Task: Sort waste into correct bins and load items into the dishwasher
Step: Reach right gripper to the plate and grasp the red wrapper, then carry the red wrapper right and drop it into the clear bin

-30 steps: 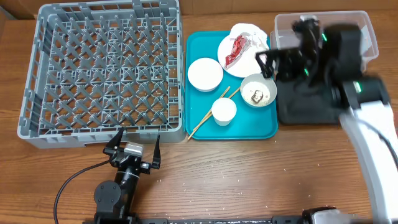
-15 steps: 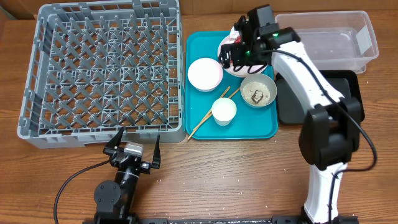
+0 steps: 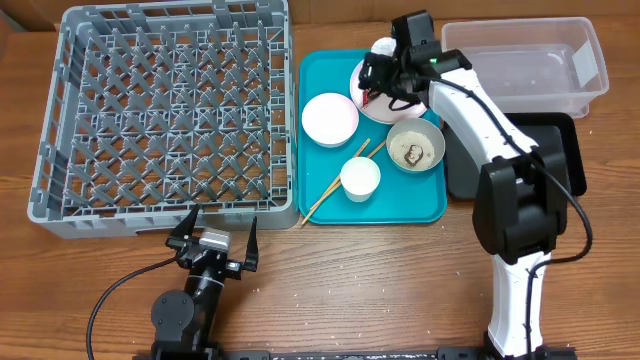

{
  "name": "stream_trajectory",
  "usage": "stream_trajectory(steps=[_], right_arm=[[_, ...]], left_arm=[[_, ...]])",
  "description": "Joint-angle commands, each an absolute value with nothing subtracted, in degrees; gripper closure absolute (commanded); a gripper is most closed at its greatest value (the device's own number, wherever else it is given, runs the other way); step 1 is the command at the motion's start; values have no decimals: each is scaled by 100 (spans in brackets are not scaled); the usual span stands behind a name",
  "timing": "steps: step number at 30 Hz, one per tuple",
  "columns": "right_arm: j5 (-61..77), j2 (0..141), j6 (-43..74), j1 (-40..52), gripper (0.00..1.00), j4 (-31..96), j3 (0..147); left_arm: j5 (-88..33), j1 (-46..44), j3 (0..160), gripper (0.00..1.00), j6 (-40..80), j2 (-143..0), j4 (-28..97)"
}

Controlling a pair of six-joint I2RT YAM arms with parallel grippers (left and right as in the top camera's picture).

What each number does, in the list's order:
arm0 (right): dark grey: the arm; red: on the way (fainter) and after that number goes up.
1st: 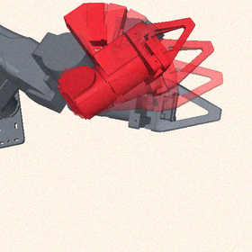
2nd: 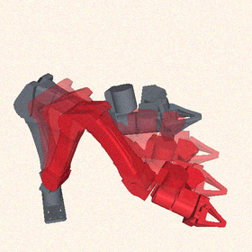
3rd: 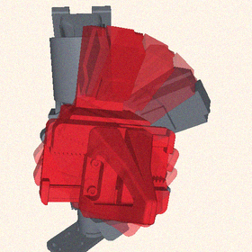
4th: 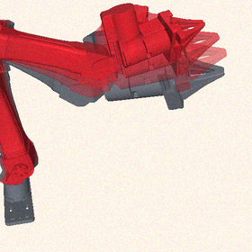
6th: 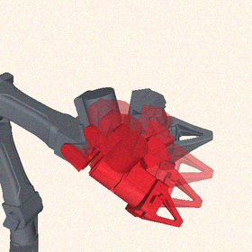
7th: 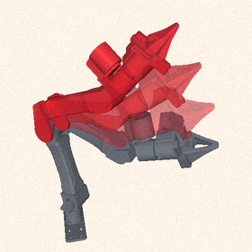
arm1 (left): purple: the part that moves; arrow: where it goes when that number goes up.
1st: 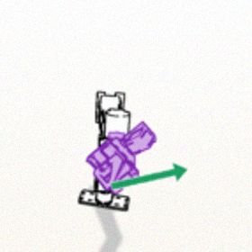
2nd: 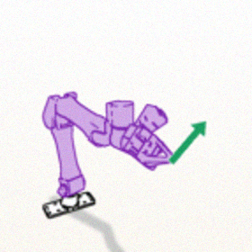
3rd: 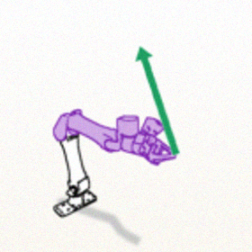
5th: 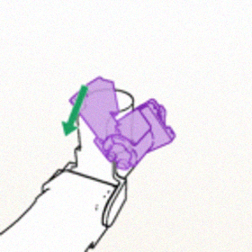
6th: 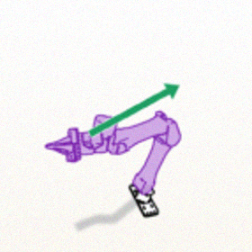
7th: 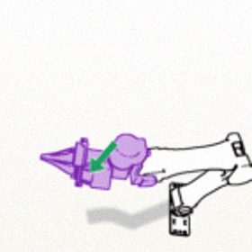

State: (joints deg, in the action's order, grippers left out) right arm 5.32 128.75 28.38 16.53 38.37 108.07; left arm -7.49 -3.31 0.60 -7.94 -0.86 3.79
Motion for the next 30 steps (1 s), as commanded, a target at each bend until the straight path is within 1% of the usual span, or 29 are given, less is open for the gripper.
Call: stream_trajectory(steps=[1,5,7,10,13,17,18,20,22,24,30], right_arm=[[62,13104,3632,1712,24,3675,10908],[-183,13367,3629,1835,28,3625,10908],[-209,13410,3629,1874,34,3599,10908],[-211,13454,3627,1898,38,3548,10908],[-209,13563,3629,1922,46,3518,10906],[-209,13679,3627,1940,62,3544,10886],[-209,13679,3627,1946,69,3542,10875],[-209,13679,3627,1946,77,3535,10875],[-167,13673,3627,1944,89,3538,10888],[-49,13662,3627,1944,96,3605,10958],[8,13334,3446,1944,96,4104,11526]], left_arm=[[-707,-296,27,0,-858,-27,377],[-707,-296,27,0,-858,-27,377],[-707,-296,27,0,-858,-27,379],[-707,-296,27,0,-858,-27,377],[-707,-296,27,0,-858,-27,377],[-707,-296,27,0,-858,-27,377],[-707,-296,27,0,-858,-27,377],[-705,-296,27,0,-858,-27,379],[-707,-296,27,0,-858,-27,377],[-707,-296,27,0,-858,-27,377],[-707,-296,27,0,-858,-27,377]])
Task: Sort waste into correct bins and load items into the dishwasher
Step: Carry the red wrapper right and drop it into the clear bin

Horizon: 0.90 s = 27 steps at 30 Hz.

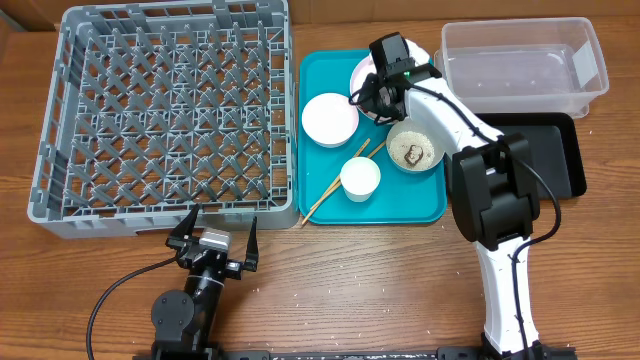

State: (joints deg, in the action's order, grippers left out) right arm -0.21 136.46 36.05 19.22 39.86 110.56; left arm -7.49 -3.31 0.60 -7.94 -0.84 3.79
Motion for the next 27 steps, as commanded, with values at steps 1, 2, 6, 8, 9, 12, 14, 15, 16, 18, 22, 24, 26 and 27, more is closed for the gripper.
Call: stream_trajectory(steps=[1,2,6,8,9,12,14,15,16,18,22,24,26,27], right_arm=[[3,13218,3336,1944,96,4237,11681],[3,13131,3258,1944,96,4338,11797],[-364,12665,3260,1907,96,4840,12213],[-604,12414,3273,1855,96,4969,12239],[-770,12309,3328,1811,96,5039,12239],[-1284,12119,3647,1619,96,5332,12239],[-1544,12108,3927,1450,96,5516,12237],[-1645,12110,4099,1337,96,5607,12221],[-1693,12123,4241,1240,96,5651,12189],[-1697,12143,4532,1013,96,5651,12079],[-1686,12182,4847,633,96,5468,11813],[-1688,12210,4847,484,96,5363,11675],[-1688,12245,4845,399,91,5321,11614],[-1688,12250,4816,370,78,5319,11592]], left_arm=[[-707,-296,27,0,-858,-27,379],[-707,-296,27,0,-858,-27,377],[-707,-296,27,0,-858,-27,377],[-707,-296,27,0,-858,-27,377],[-705,-296,27,0,-858,-27,377],[-707,-296,27,0,-858,-27,379],[-707,-296,27,0,-858,-27,377],[-707,-296,27,0,-858,-27,377],[-707,-296,27,0,-858,-27,377],[-707,-296,27,0,-858,-27,379],[-707,-296,27,0,-858,-27,377],[-707,-296,27,0,-858,-27,377],[-707,-296,27,0,-858,-27,377],[-707,-296,27,1,-858,-27,377]])
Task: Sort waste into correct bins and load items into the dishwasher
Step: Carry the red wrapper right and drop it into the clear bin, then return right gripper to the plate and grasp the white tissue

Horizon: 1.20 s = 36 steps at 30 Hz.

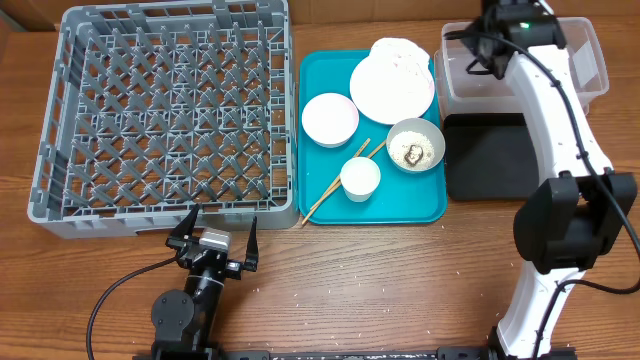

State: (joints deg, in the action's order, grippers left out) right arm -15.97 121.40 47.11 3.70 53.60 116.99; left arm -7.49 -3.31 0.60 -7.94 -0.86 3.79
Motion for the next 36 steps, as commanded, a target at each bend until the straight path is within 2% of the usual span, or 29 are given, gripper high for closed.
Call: stream_trajectory(steps=[1,2,4,5,7,19,23,36], right_arm=[[-1686,12250,4801,353,63,5306,11581],[-1686,12250,4799,344,40,5301,11581],[-1645,12248,4713,346,16,5271,11590],[-1433,12248,4405,346,7,5177,11590],[-825,12248,3583,388,0,4945,11601],[-895,12269,593,1625,0,5325,12394],[-893,12637,331,1863,0,5166,12390],[-895,13679,-161,1815,0,4412,12383]], left_arm=[[-705,-296,27,0,-858,-27,377],[-707,-296,27,0,-858,-27,377],[-707,-296,27,0,-858,-27,377],[-707,-296,27,0,-858,-27,377],[-707,-296,27,0,-858,-27,379],[-707,-296,27,0,-858,-27,377],[-707,-296,27,0,-858,-27,377],[-707,-296,27,0,-858,-27,377]])
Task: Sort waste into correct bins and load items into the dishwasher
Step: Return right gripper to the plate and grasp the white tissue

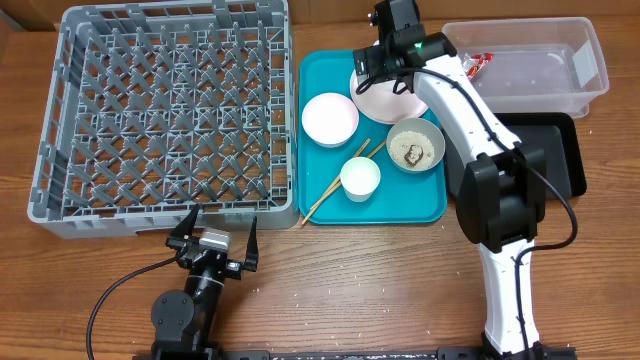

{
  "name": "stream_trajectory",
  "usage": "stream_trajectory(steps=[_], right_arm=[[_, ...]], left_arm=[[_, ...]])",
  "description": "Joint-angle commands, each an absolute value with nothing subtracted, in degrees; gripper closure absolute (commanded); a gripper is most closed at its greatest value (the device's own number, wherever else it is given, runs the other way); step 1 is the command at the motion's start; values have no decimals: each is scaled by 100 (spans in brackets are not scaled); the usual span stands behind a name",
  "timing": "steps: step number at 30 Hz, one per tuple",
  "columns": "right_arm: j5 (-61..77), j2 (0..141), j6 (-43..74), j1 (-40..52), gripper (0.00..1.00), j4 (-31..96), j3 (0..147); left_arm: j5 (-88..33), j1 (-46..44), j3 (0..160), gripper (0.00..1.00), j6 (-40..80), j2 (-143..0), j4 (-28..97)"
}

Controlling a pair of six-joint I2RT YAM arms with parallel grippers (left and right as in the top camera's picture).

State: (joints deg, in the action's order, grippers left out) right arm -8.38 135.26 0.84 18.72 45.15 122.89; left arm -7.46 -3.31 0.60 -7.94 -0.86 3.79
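My right gripper (372, 68) hangs over the far left part of the white plate (388, 100) on the teal tray (425, 205), its fingers apart with nothing seen between them. The arm hides the plate's far side. A red-and-white wrapper (479, 63) lies in the clear plastic bin (590, 75). Also on the tray are a white bowl (330, 118), a bowl with food scraps (415, 146), a small white cup (360, 178) and chopsticks (328, 192). The grey dish rack (165, 110) holds nothing. My left gripper (216, 238) rests open near the table's front edge.
A black tray (560, 150) lies right of the teal tray, below the clear bin. The rack fills the left half of the wooden table (380, 290). The left arm's cable runs along the front.
My right gripper was over the clear bin's left end; now it is back over the plate. A red-and-white wrapper now lies in the bin. The left arm has not moved.
My right gripper was at the plate with something red at its fingers, and still there a second later. Then it was over the clear bin, and the plate showed a crumpled white piece on its far side. Now the wrapper lies in the bin and the gripper is over the plate.
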Motion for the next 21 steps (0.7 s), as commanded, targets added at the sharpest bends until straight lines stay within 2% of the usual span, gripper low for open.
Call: stream_trajectory(steps=[1,17,21], right_arm=[[-893,13743,-161,1793,0,4372,12381],[-757,14470,-152,1570,0,4121,12381],[-370,14558,-150,1570,9,4322,12376]], left_arm=[[-707,-296,27,0,-858,-27,377],[-707,-296,27,0,-858,-27,377],[-707,-296,27,0,-858,-27,377]])
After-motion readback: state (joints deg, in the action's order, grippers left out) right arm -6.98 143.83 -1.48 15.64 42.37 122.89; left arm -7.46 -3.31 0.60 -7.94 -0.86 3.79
